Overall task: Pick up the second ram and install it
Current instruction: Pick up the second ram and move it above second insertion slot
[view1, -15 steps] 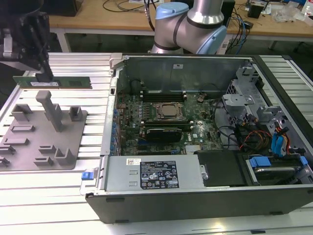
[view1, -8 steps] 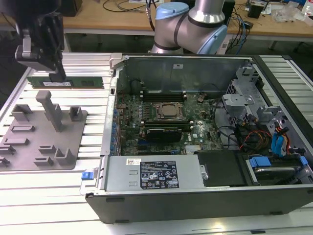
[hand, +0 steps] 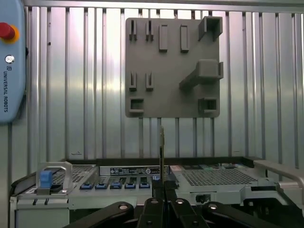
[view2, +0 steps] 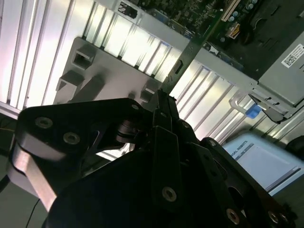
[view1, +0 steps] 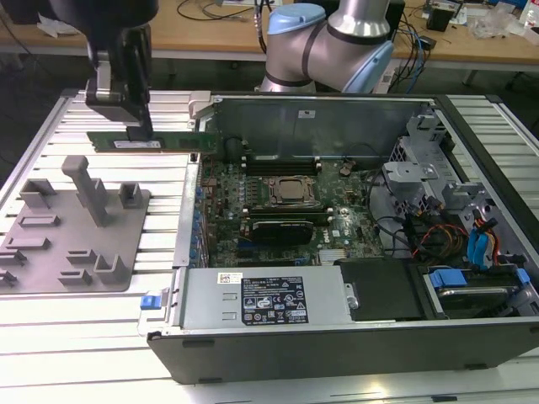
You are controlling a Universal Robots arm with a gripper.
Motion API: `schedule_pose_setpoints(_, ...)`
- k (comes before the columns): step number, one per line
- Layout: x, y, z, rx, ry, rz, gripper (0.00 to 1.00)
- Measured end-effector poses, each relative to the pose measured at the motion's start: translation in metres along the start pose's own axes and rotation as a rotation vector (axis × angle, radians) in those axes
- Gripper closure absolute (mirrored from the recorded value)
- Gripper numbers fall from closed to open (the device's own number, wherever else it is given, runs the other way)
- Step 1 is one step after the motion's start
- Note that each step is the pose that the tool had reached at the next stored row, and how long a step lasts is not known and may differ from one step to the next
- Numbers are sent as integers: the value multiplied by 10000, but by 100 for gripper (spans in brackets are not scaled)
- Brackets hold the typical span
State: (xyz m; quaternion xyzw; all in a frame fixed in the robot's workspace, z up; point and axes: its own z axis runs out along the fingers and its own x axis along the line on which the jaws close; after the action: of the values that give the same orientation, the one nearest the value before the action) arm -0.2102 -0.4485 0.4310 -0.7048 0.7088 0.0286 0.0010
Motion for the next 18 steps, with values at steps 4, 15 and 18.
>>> schedule_pose_setpoints(4, -1, -181, -2, 1, -1, -1, 91)
schedule_pose_setpoints(15, -4, -914, -1, -44, 0, 2, 91)
schedule_pose_setpoints(18, -5, -1237, 0, -77, 1, 3, 91)
